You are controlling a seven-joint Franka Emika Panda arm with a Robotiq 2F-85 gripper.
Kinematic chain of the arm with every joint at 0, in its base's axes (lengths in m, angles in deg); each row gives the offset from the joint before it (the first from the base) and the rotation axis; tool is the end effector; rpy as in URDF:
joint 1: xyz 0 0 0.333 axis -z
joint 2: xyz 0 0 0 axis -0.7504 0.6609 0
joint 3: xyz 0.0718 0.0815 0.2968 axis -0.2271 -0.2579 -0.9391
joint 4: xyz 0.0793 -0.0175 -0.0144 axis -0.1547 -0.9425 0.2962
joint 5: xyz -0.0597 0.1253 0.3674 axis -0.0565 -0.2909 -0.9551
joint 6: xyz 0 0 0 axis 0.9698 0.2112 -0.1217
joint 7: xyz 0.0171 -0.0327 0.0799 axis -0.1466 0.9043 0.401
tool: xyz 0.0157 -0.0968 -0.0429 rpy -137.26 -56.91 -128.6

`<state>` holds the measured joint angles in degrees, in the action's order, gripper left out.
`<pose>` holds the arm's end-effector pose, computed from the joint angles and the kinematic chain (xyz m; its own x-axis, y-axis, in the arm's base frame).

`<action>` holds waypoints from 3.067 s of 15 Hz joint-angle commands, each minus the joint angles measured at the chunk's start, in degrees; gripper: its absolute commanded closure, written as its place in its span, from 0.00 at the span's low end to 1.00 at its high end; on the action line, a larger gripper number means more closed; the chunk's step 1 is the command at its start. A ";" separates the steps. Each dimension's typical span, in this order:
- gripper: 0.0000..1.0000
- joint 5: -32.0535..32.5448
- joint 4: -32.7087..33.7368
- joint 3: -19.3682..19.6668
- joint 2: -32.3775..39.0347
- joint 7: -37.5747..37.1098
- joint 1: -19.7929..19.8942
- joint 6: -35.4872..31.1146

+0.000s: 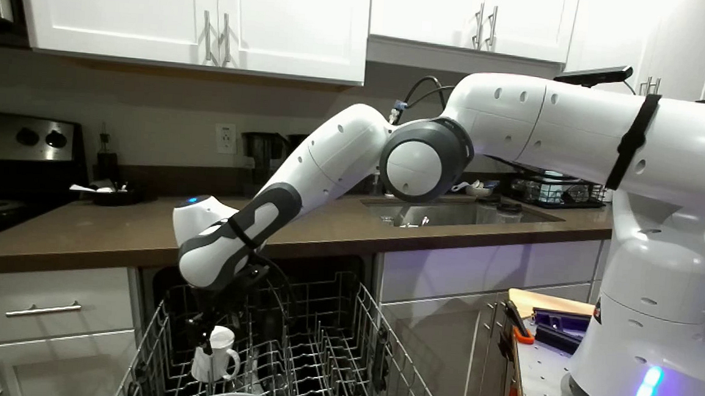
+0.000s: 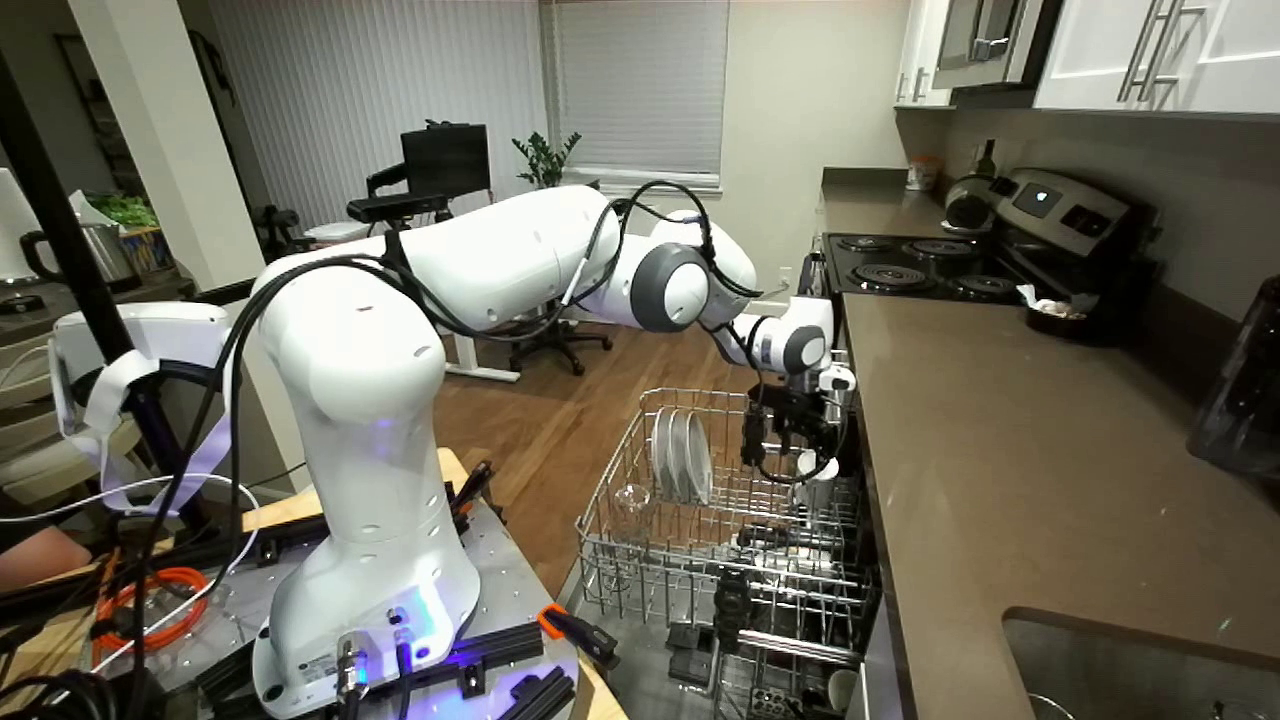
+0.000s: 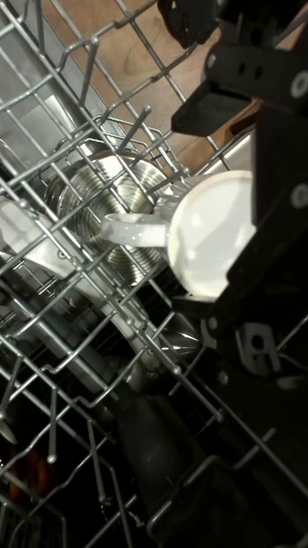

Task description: Move the cups to the back left corner of the dishwater

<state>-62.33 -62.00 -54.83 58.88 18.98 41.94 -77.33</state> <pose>0.7511 0.0474 0.0129 0.9974 -0.0663 -0.0289 -0.0610 -0.9858 0.1563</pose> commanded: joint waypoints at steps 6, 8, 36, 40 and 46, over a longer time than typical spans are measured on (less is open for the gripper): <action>0.00 1.02 -18.22 4.58 -12.21 -11.20 -6.34 -4.28; 0.00 1.19 -23.13 5.99 -14.29 -14.70 -8.52 -6.84; 0.00 16.19 -83.50 18.46 -45.74 -66.24 -28.73 -36.54; 0.00 14.05 -88.48 22.03 -46.91 -65.69 -32.00 -45.15; 0.00 11.37 -84.86 20.97 -44.10 -62.82 -31.43 -42.08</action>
<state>-48.86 -146.81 -34.40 14.56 -45.47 11.38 -119.31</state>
